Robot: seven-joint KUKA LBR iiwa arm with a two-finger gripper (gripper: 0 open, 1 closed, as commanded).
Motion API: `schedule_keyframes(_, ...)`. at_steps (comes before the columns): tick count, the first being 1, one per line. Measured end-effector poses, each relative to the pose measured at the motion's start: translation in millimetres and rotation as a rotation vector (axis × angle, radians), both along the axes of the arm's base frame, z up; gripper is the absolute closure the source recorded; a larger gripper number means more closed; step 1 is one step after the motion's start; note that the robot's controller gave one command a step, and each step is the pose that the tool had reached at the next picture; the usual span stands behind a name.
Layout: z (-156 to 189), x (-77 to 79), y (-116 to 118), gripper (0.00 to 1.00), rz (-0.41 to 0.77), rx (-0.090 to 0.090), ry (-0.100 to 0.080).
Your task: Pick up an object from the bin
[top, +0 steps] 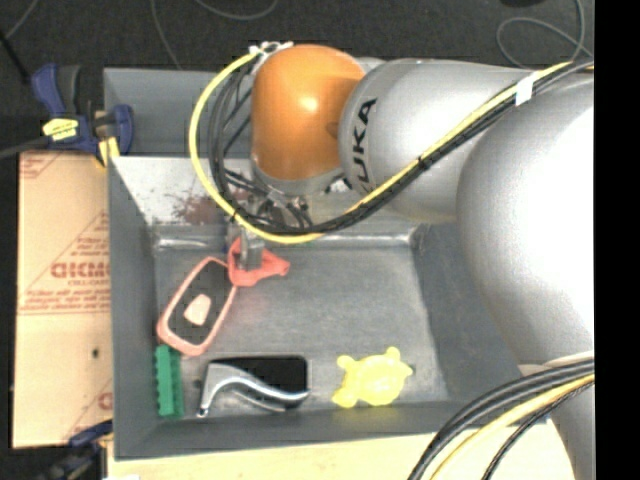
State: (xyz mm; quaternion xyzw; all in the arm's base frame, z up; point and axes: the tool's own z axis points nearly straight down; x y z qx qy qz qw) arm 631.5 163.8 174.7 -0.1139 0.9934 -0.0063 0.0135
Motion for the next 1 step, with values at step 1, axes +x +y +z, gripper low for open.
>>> schedule_keyframes(1, 59.4, -7.0, -2.7, 1.0, -0.002, -0.002, 0.004)
